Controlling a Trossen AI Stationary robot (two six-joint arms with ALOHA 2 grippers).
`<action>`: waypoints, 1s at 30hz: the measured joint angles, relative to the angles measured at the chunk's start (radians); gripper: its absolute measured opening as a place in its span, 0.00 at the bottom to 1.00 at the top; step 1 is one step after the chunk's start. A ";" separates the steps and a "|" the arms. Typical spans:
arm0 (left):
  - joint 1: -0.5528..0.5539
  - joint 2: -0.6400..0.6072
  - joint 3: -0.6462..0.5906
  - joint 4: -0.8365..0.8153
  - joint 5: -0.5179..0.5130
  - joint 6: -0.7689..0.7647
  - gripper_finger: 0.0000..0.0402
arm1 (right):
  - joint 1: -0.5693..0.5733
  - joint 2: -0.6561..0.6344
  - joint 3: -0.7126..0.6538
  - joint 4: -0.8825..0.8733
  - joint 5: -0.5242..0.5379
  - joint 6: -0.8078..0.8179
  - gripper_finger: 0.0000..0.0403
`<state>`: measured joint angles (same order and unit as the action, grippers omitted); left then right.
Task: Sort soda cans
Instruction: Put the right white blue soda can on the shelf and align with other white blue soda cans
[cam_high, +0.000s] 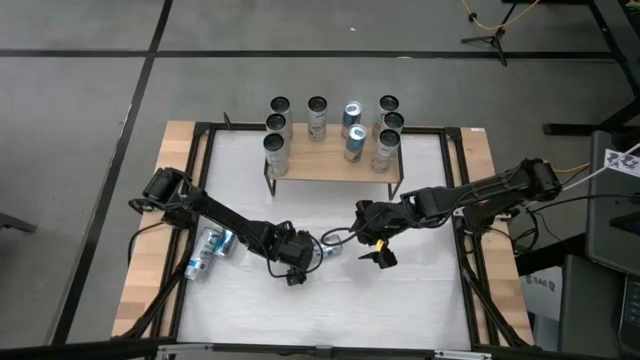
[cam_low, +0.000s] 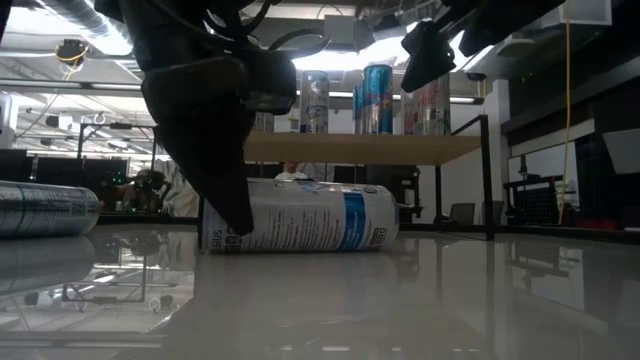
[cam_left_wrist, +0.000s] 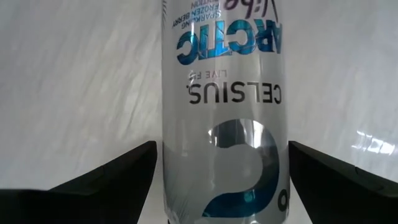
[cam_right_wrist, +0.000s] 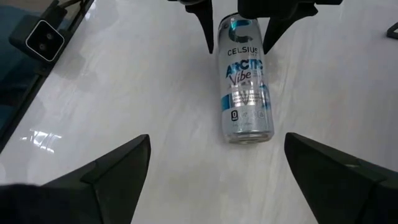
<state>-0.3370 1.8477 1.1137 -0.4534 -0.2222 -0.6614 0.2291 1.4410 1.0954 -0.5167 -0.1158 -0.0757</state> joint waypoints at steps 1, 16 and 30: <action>0.000 0.000 0.000 0.000 0.000 0.000 0.86 | 0.000 0.000 0.000 0.000 0.000 0.000 0.90; 0.000 0.000 0.000 -0.001 -0.003 0.017 0.61 | 0.000 0.000 0.000 -0.001 0.000 0.000 0.90; 0.001 -0.046 0.048 -0.173 0.012 0.179 0.60 | 0.000 0.000 0.000 -0.004 0.000 -0.002 0.90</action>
<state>-0.3363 1.8019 1.1616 -0.6268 -0.2097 -0.4821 0.2289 1.4414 1.0958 -0.5203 -0.1160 -0.0776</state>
